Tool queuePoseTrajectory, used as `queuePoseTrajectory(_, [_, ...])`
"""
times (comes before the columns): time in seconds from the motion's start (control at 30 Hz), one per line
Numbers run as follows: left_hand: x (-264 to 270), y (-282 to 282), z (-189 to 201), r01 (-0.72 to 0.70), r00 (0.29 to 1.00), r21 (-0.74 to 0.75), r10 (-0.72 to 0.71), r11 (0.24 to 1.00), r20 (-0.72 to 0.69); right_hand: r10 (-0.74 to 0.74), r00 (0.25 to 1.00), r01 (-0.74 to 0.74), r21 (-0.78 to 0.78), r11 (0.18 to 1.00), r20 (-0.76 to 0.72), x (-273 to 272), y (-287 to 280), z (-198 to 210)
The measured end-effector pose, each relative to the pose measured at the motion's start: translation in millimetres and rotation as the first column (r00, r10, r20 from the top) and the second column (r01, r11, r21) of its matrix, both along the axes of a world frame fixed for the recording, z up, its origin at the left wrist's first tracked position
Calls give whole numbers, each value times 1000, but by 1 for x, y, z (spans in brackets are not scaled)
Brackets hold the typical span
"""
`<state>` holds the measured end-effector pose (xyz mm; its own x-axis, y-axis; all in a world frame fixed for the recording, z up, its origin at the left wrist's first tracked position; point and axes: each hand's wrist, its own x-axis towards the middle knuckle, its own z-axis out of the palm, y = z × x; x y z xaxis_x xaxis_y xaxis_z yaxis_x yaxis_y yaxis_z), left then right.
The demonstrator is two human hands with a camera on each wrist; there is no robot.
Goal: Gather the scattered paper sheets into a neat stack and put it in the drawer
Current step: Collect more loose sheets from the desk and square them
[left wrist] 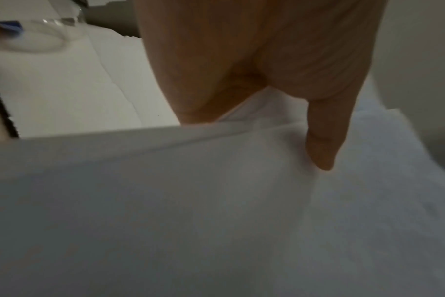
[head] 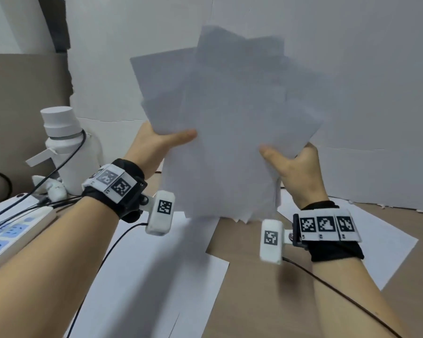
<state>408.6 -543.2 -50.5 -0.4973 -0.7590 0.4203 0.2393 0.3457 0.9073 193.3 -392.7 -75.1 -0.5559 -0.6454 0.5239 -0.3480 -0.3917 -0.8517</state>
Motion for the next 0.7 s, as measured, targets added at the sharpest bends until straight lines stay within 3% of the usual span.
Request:
queuePoseTrajectory(0.37, [-17,-2,13,137,987,-67,-131,988,96,-50,993,58,-72,996,103,-14,-6,8])
queuePoseTrajectory(0.5, [-17,3,-16,41,992,26,-44,999,120,-24,971,45,-80,996,239,-10,-9,4])
queuePoseTrajectory(0.63, [-22,7,-24,-80,993,-29,82,996,86,-118,986,129,-96,987,118,-4,-11,5])
queuePoseTrajectory(0.7, [-24,5,-18,-130,991,-41,131,991,22,-97,987,111,-114,987,126,-5,-11,6])
